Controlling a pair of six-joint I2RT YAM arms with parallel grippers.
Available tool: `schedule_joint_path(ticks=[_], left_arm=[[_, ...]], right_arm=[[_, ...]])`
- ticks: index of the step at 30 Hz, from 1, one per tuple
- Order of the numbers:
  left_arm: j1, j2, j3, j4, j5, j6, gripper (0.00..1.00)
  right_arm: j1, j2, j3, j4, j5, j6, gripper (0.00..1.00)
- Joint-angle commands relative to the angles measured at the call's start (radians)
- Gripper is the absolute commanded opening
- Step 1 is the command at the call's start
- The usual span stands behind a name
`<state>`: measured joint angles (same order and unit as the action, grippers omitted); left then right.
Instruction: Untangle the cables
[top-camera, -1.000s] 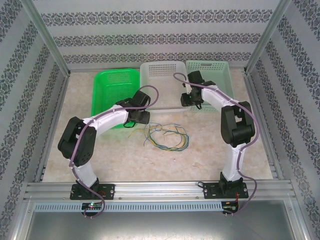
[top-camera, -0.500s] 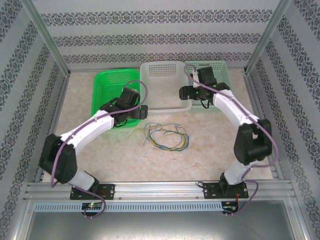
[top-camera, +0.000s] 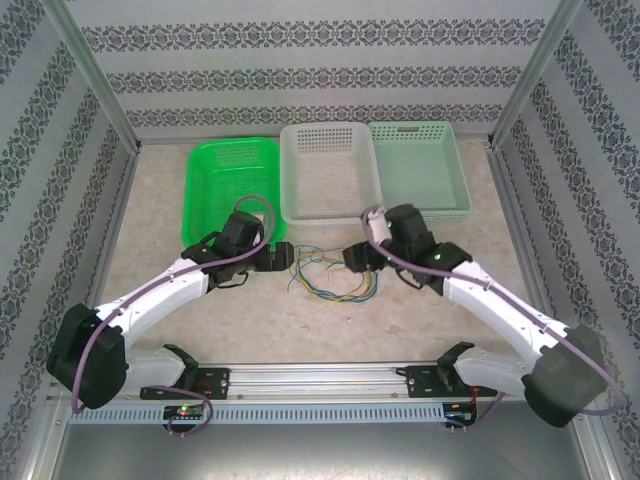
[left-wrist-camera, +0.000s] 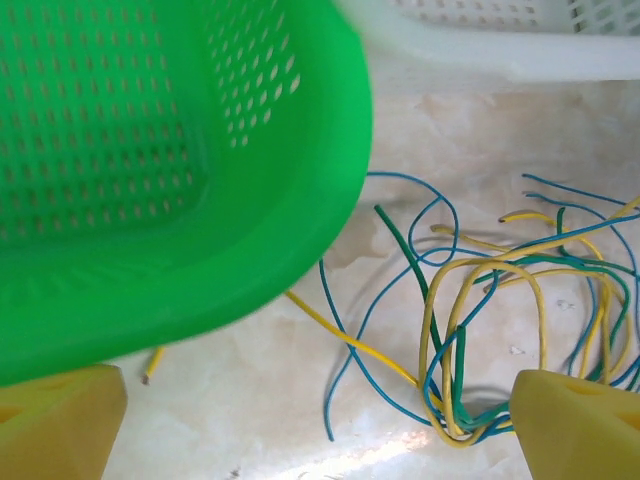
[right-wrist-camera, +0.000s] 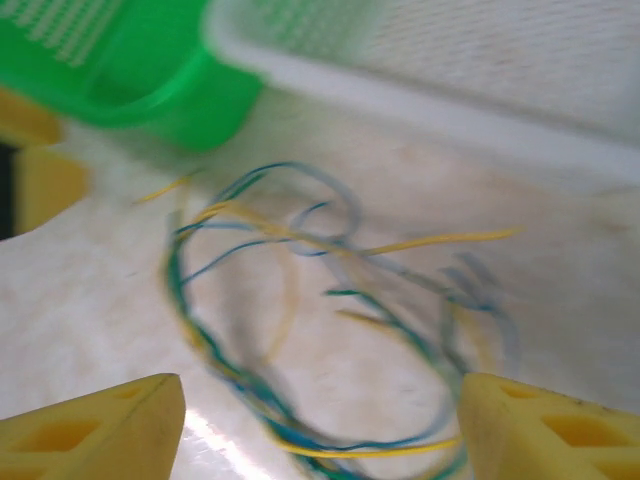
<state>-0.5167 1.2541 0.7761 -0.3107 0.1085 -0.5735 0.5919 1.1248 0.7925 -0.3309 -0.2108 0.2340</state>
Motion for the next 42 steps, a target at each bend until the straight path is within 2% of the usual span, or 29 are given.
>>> schedule_joint_path(ticks=[1,6,12,23,31,35,39,40,42], left_arm=[[0.031,-0.056,-0.070,0.093,0.043,-0.152,1.00],[0.032,-0.152,-0.144,0.094,0.028,-0.173,1.00],[0.037,-0.201,-0.205,0.084,0.025,-0.202,1.00],[0.038,-0.208,-0.240,0.082,0.026,-0.204,0.99],[0.038,-0.190,-0.236,0.078,0.033,-0.202,1.00],[0.038,-0.190,-0.239,0.077,0.027,-0.200,1.00],[0.039,-0.173,-0.235,0.082,0.028,-0.197,1.00],[0.038,-0.168,-0.233,0.081,0.030,-0.195,1.00],[0.039,-0.159,-0.228,0.081,0.034,-0.195,1.00]], right_arm=[[0.087,-0.001,-0.106,0.180,0.018,0.131,0.71],[0.206,0.166,-0.099,0.265,0.062,0.156,0.69],[0.234,0.381,-0.005,0.296,0.062,0.120,0.66],[0.238,0.542,0.059,0.357,-0.008,0.109,0.65],[0.258,0.606,0.103,0.318,-0.034,0.081,0.60],[0.261,0.589,0.079,0.315,-0.014,0.069,0.52],[0.266,0.591,0.081,0.320,-0.048,0.054,0.41],[0.267,0.599,0.086,0.316,-0.051,0.050,0.36],[0.269,0.616,0.096,0.311,-0.044,0.061,0.19]])
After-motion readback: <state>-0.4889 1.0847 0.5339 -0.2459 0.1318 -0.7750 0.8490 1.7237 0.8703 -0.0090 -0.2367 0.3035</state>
